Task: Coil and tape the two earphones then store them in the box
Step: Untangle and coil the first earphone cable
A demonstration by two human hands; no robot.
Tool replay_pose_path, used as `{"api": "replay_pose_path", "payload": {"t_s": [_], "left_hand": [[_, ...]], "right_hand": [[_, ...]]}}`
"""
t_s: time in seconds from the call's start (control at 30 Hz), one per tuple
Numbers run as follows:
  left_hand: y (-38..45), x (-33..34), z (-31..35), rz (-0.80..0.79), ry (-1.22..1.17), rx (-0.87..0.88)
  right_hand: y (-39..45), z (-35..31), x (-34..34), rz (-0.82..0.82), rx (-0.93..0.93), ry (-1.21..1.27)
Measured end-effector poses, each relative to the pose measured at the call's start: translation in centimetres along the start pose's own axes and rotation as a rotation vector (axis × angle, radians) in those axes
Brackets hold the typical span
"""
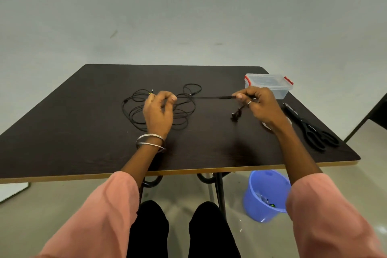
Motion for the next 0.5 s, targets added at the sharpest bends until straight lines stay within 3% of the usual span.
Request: {"api": "replay_pose_path", "payload": {"t_s": [0.13, 0.33, 0.5], "left_hand": [[3.3, -1.0, 0.2, 0.098, -0.117, -0.172], [6.6, -0.7, 3.8, 0.083, -0.250, -0.198], [7.7, -0.3, 4.5, 0.062, -0.392, -0.426]], "right_hand": [[-0.8, 2.2, -1.3, 0.089, 0.142, 0.072], [-1.5, 3.6, -0.3, 0.099, 0.318, 0.154], [-1.9, 4.0, 0.3, 0.019, 0.369, -0.038]]}}
Point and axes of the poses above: each hand's wrist, its own y-axis towards the middle knuckle, its own x-axis out of the palm, z = x × y, the point moved 5 cm from there along y, towards the middle knuckle
